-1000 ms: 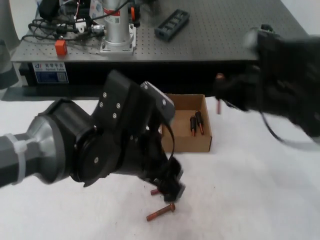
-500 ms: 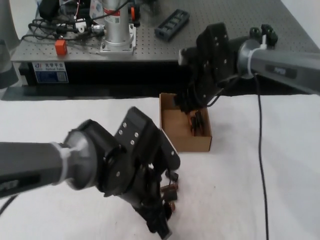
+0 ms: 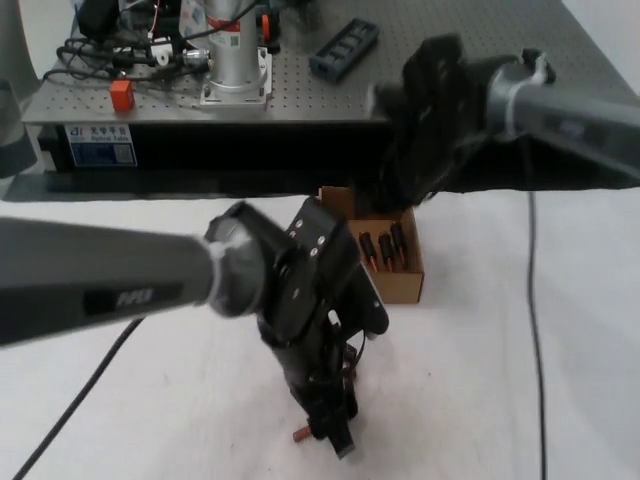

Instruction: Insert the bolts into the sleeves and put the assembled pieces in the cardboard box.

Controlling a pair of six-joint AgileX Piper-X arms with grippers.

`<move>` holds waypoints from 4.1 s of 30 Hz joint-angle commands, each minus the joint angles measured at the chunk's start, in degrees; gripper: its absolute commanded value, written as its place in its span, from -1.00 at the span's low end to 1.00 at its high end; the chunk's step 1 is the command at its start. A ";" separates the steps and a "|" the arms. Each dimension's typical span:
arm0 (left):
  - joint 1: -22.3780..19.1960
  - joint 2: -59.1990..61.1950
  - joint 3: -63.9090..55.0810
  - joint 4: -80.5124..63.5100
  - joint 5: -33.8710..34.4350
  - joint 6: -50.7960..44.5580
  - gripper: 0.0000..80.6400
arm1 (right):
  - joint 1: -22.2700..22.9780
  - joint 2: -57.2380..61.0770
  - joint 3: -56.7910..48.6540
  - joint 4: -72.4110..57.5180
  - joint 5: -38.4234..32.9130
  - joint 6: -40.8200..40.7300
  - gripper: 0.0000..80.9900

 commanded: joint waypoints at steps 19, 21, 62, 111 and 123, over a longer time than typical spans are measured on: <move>-0.01 3.60 -3.19 3.80 1.94 2.00 -0.98 | -3.51 -20.03 2.99 11.05 -7.72 -1.30 -0.18; -0.01 3.60 -3.84 3.90 1.80 0.12 -1.00 | -3.51 -22.20 6.12 10.92 -7.72 -1.87 -0.18; 12.54 -44.43 22.88 2.21 0.85 -27.56 -0.98 | 16.51 -1.16 10.19 12.76 16.80 -22.93 -0.76; 12.44 -46.28 33.62 -55.07 40.45 -68.08 -0.98 | 20.88 -53.04 67.18 -63.75 -20.99 30.11 -0.95; 12.44 -46.28 33.62 -55.07 39.86 -65.23 -0.98 | 20.72 -55.14 66.78 -64.38 -17.70 29.57 -0.95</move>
